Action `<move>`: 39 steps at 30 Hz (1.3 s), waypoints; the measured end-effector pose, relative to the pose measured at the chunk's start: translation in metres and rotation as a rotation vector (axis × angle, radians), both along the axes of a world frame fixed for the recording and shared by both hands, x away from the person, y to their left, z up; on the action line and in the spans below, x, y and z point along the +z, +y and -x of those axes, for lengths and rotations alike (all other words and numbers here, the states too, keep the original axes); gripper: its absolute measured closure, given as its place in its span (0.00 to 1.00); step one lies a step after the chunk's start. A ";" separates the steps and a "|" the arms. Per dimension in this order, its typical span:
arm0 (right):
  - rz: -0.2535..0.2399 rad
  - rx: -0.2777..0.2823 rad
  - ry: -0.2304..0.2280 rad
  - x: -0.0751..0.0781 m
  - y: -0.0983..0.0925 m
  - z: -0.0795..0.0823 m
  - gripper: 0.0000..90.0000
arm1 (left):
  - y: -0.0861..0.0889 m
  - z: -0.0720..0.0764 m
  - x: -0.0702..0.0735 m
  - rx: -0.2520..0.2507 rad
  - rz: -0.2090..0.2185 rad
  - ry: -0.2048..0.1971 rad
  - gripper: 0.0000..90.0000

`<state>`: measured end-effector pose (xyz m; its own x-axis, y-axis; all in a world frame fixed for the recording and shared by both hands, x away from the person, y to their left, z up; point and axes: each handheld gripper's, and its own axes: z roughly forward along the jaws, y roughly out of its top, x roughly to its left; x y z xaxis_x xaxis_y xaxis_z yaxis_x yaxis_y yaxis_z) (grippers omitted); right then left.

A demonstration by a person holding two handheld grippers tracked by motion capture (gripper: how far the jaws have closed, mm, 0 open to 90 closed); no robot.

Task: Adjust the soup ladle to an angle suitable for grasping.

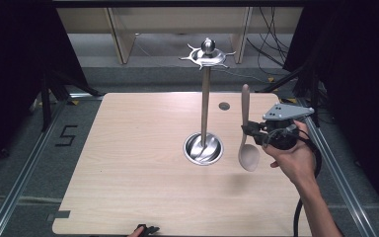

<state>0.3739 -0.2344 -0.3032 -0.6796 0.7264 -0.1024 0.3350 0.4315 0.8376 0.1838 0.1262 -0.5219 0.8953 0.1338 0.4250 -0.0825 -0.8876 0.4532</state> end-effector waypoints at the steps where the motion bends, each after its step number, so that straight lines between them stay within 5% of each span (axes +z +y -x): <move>1: -0.003 0.014 0.007 0.001 0.000 -0.002 0.86 | 0.000 0.000 0.000 0.000 -0.001 0.000 0.17; 8: 0.009 0.008 -0.022 0.007 0.004 -0.007 0.86 | 0.000 0.000 0.000 -0.002 -0.003 0.001 0.17; 10: -0.001 0.007 0.011 0.009 0.007 -0.007 0.86 | 0.000 0.000 0.000 -0.003 -0.004 0.000 0.17; 17: 0.002 0.002 0.002 0.016 0.013 -0.011 0.86 | 0.000 0.000 0.000 -0.002 -0.003 0.002 0.17; 18: 0.012 -0.001 -0.033 0.016 0.013 -0.013 0.86 | 0.000 0.000 0.000 -0.002 -0.003 0.005 0.17; 39: 0.028 -0.021 -0.026 0.029 0.022 -0.027 0.86 | 0.000 0.000 0.000 -0.003 -0.004 0.005 0.17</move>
